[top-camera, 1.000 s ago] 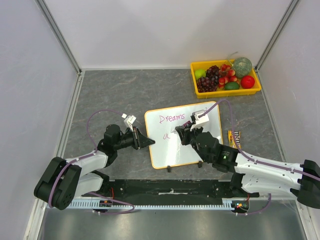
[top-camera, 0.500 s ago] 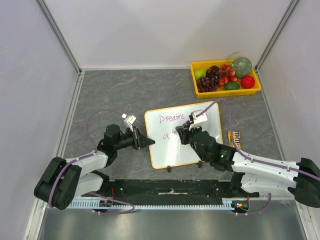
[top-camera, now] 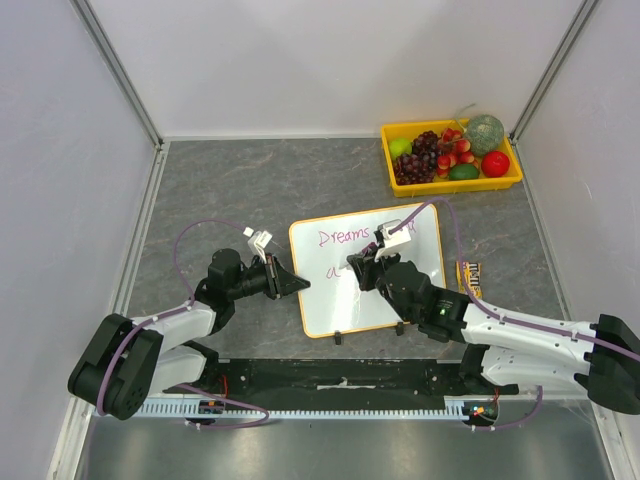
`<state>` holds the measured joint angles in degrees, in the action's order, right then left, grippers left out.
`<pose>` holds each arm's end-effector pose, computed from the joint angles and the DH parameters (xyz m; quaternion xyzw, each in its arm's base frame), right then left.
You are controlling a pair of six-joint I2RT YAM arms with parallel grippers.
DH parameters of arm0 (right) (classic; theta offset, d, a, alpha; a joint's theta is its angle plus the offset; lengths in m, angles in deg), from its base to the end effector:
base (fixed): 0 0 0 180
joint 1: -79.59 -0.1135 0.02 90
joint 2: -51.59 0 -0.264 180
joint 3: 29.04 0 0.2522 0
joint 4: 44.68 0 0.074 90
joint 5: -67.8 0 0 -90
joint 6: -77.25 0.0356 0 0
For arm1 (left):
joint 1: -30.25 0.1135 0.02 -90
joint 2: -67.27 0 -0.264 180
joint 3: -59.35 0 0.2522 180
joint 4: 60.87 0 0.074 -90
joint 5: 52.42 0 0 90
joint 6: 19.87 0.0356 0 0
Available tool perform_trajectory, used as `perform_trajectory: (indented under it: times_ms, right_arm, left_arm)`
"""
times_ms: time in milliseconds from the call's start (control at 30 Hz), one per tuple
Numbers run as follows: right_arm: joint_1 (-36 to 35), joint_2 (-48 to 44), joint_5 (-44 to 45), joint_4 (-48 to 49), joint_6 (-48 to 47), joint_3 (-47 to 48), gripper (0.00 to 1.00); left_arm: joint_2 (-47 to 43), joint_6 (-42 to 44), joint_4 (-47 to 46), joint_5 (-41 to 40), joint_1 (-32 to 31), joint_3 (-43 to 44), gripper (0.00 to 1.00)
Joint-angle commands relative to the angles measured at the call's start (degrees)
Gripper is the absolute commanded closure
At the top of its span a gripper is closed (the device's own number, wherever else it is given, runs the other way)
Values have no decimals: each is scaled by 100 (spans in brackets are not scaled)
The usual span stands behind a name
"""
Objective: Write a sentence on the whiteboard
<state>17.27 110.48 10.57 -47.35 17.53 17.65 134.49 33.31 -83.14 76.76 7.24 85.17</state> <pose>0.1242 0.1952 0.2596 -0.0446 0.7784 0.2684 0.5658 0.1780 -0.1000 0.1568 0.1007 0.7854 -0.5092 0.3372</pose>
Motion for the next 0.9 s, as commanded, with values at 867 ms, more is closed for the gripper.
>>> perform_trajectory:
  times_ms: [867]
  right_arm:
    - [45,-405,247,-432,127,-164,100]
  left_arm:
    - [37,562,298,-420,-20,-1,98]
